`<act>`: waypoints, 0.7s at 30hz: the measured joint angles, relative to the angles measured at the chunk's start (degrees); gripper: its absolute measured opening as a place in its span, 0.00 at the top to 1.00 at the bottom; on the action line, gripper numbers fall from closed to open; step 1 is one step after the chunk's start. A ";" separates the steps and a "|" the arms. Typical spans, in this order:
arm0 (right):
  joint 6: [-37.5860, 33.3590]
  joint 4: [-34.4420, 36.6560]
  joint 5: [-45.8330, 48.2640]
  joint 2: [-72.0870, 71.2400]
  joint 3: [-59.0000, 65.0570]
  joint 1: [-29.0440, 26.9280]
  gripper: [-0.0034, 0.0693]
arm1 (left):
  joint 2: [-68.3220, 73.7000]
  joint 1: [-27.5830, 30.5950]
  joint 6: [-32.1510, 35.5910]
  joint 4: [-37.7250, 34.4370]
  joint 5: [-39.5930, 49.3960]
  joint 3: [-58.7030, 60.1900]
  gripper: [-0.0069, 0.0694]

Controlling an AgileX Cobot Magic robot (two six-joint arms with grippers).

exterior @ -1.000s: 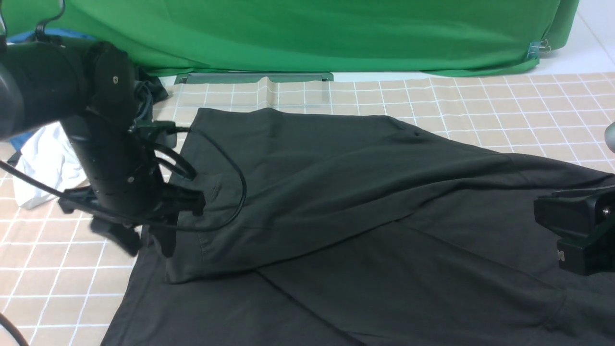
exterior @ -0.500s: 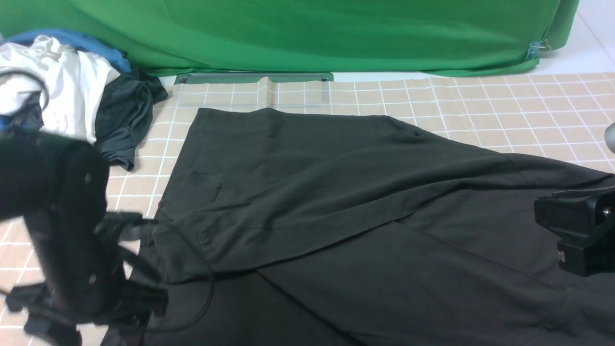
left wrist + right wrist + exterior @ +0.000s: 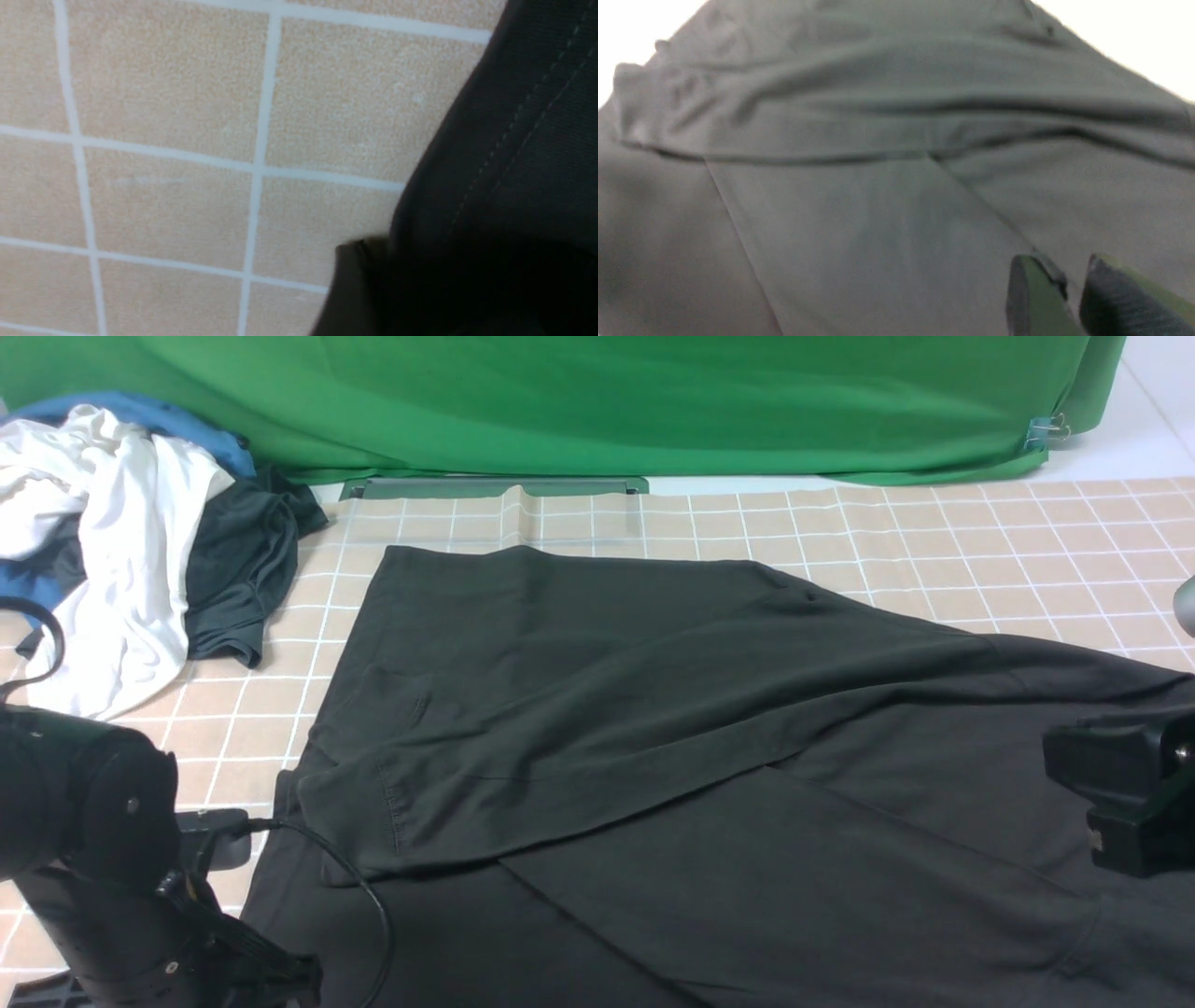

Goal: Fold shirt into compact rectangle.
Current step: 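Grasp the near edge of the shirt at its hem and shoulder corners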

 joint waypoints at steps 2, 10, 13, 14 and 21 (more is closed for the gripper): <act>-0.07 0.00 6.33 1.07 -2.03 0.00 0.68 | 0.00 0.00 0.27 -0.94 -0.48 0.00 0.47; -8.67 1.82 30.42 9.65 -11.77 0.00 0.68 | -1.17 -0.04 2.55 -2.68 -1.46 0.32 0.86; -11.49 5.54 32.32 13.29 -12.19 0.00 0.66 | -3.73 -0.04 3.00 -2.68 -1.48 0.89 0.86; -13.69 9.25 32.91 15.85 -12.31 0.00 0.62 | -6.64 -0.04 3.15 -2.86 -1.00 1.08 0.86; -23.51 14.38 27.94 23.49 -8.10 3.11 0.30 | -19.45 -0.04 2.51 -5.51 3.26 1.15 0.86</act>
